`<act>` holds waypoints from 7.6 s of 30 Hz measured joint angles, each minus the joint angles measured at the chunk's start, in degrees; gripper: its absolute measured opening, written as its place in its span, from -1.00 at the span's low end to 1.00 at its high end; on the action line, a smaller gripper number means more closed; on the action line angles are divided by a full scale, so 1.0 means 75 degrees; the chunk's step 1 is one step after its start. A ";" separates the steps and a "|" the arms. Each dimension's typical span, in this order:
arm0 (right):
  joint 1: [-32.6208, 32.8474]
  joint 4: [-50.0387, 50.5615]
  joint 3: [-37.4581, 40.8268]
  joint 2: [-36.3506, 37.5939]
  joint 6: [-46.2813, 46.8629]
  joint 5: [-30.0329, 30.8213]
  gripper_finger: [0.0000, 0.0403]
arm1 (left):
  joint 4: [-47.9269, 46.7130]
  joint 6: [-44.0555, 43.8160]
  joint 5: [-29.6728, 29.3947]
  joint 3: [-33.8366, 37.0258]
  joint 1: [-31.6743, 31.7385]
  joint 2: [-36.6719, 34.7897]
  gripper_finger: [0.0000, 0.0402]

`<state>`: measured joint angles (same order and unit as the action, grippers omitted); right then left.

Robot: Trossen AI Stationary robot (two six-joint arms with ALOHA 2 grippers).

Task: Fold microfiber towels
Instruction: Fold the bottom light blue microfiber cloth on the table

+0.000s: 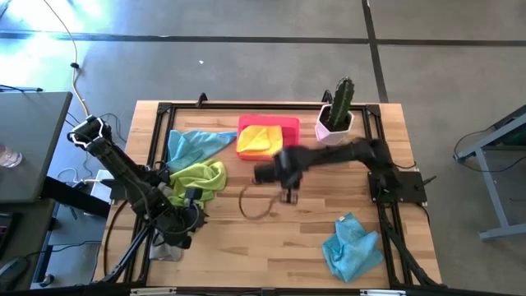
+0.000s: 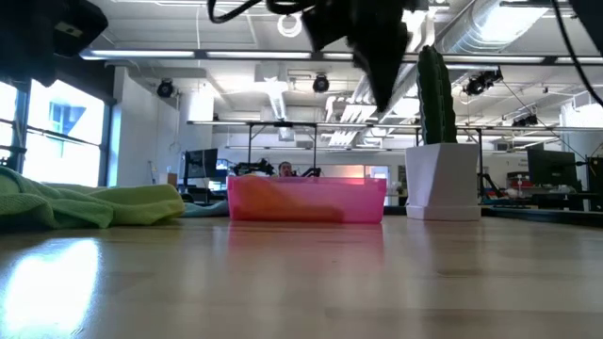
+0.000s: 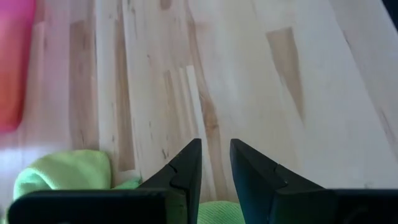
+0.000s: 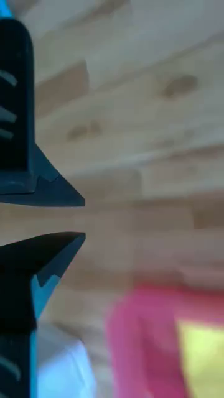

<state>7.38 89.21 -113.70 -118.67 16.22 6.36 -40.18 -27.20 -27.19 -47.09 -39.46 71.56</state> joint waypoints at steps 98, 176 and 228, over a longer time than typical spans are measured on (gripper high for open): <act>0.3034 -0.4761 0.3024 0.0429 0.5218 0.1056 -0.31 | 0.4895 0.3303 0.0340 0.0434 0.1741 0.1385 -0.22; 0.1884 -0.8109 0.3027 0.0448 -0.0975 0.0696 -0.31 | 0.5980 0.4504 0.2895 -0.0258 0.2754 0.2707 -0.99; 0.2541 -0.7282 0.3027 -0.0126 0.1469 0.0327 -0.64 | 0.3541 0.3820 0.0533 -0.0245 0.2243 0.0080 -1.00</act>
<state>26.44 34.59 -91.00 -119.61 27.23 8.81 -13.62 1.45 -23.19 -48.93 -22.63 72.16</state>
